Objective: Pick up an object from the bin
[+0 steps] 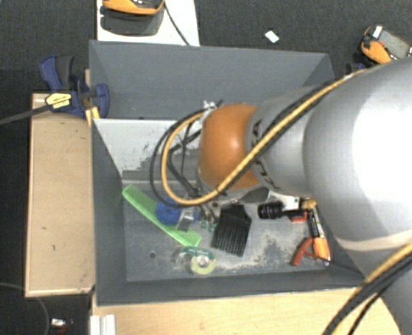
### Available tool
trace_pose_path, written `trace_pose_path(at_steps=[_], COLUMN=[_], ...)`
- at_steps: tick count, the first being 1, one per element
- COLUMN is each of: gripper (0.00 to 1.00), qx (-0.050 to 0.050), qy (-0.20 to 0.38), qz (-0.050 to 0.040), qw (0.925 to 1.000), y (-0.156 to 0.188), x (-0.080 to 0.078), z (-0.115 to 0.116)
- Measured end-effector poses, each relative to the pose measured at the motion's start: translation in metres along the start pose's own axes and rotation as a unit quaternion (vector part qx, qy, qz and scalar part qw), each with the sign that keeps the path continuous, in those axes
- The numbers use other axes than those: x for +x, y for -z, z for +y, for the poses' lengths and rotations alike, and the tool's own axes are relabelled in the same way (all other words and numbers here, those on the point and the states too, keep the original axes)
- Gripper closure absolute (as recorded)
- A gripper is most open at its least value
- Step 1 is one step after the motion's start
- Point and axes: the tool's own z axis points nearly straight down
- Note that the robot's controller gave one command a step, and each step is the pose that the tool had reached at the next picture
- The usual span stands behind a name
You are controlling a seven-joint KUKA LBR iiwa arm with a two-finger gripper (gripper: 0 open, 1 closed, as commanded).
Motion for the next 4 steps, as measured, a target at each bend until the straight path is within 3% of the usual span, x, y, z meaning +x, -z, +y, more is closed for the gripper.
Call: trace_pose_path(at_steps=[2,3,4], gripper=[1.0,1.0,1.0], qx=[0.0,0.002,-0.001], qy=[0.0,0.001,0.002], qz=[-0.0004,0.0022,-0.0011], qw=[1.0,1.0,1.0], y=[0.011,0.028,0.052], x=[0.0,0.001,-0.001], z=[-0.001,-0.001,0.0])
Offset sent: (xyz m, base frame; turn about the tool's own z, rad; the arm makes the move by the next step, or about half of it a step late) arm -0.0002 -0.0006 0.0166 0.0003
